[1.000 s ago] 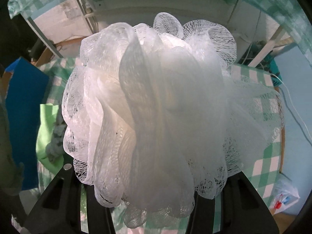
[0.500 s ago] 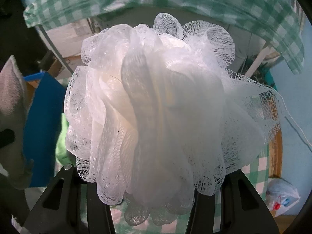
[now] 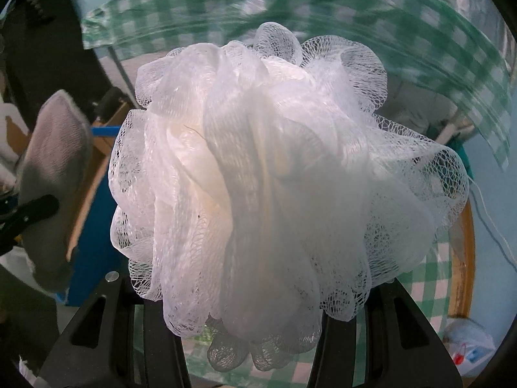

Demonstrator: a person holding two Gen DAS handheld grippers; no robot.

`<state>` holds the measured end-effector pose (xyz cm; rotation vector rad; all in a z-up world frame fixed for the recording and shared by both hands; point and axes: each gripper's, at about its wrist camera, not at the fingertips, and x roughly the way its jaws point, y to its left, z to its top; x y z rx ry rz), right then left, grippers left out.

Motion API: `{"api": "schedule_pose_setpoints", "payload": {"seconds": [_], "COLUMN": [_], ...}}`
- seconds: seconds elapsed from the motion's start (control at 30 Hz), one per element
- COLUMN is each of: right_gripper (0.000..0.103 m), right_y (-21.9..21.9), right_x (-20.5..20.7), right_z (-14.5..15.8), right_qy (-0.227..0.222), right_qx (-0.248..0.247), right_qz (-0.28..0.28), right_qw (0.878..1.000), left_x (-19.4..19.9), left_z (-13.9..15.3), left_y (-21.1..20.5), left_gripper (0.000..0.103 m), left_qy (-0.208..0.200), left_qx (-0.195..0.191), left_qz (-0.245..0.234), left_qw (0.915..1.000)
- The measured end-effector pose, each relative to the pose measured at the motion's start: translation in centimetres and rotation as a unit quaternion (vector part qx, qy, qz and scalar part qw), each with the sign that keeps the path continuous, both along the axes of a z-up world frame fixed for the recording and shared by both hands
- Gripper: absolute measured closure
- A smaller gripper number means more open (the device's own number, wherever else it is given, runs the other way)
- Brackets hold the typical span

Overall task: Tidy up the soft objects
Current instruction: 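Lift and carry the grey slipper and white pouf with both grippers toward the box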

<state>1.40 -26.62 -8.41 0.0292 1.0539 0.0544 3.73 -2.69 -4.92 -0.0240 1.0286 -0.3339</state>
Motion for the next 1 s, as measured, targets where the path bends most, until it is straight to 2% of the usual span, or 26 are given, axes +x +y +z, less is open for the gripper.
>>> {"api": "schedule_pose_setpoints", "payload": {"seconds": [0.57,1.0], "right_gripper": [0.058,0.058], "right_y": [4.4,10.6], "right_x": [-0.4,1.0], "right_z": [2.0,2.2], "right_qy": [-0.013,-0.016], "right_qx": [0.017,0.027], "right_qz": [0.063,0.116], "right_qw": [0.998,0.993], "left_x": [0.7,0.5], "left_z": [-0.6,-1.8], "left_y": [6.0,10.5], "left_gripper": [0.071,0.071], "left_qy": [0.003,0.013], "left_qx": [-0.001,0.002], "left_qz": [0.064,0.106], "left_qw": [0.9979,0.9942]}}
